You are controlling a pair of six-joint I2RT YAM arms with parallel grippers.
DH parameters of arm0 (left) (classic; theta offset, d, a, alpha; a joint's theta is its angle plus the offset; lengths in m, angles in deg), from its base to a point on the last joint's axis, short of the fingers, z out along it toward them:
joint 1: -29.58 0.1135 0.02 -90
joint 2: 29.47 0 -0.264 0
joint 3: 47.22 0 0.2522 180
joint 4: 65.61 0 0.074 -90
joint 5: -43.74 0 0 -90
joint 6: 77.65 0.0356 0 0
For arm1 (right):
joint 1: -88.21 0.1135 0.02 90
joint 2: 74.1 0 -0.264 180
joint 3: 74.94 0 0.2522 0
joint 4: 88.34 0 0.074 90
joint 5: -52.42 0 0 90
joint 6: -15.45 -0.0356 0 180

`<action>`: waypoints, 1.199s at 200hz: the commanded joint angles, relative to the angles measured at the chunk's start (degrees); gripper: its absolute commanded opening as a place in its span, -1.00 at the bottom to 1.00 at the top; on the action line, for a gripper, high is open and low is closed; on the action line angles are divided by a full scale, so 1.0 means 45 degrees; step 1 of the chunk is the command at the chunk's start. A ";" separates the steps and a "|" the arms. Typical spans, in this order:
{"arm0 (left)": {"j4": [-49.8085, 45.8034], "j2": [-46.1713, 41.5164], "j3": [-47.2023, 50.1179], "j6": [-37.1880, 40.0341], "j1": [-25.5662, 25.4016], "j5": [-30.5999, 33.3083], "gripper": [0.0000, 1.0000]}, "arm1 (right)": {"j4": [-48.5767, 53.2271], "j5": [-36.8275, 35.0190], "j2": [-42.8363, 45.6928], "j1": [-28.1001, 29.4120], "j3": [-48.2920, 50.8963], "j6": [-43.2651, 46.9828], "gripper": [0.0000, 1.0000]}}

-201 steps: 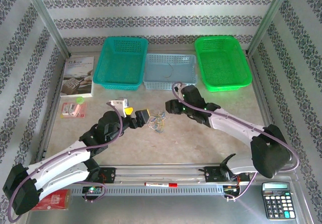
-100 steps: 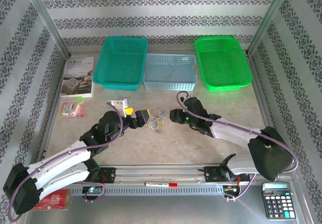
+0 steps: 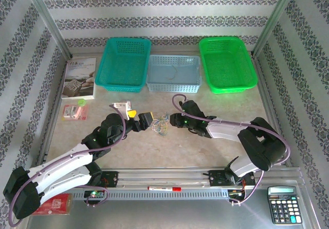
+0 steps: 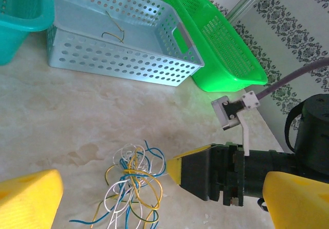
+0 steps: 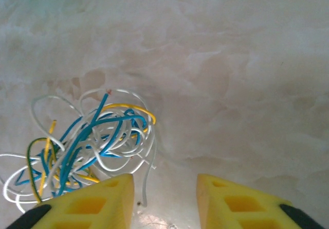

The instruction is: Untangle the cables

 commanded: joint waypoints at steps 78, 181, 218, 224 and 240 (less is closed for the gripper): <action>0.0235 0.0006 0.0198 -0.0046 -0.0125 -0.0134 1.00 | 0.1251 0.0403 0.1488 0.0180 -0.1358 0.1207 -1.00; 0.0707 0.0269 0.0677 0.1556 -0.0135 -0.0280 1.00 | 0.2842 0.0635 0.4592 0.1004 -0.2827 0.1382 -1.00; 0.0975 0.0879 0.0320 0.2568 -0.0147 -0.1210 1.00 | 0.2809 0.0918 0.4663 0.1043 -0.3059 0.1223 -1.00; 0.0988 0.1062 0.0208 0.2725 -0.0152 -0.1406 1.00 | 0.2819 0.0958 0.4682 0.1050 -0.3119 0.1211 -1.00; 0.1162 0.1714 -0.0078 0.3044 -0.0155 -0.1843 1.00 | 0.2841 0.0941 0.4736 0.1135 -0.3234 0.1227 -1.00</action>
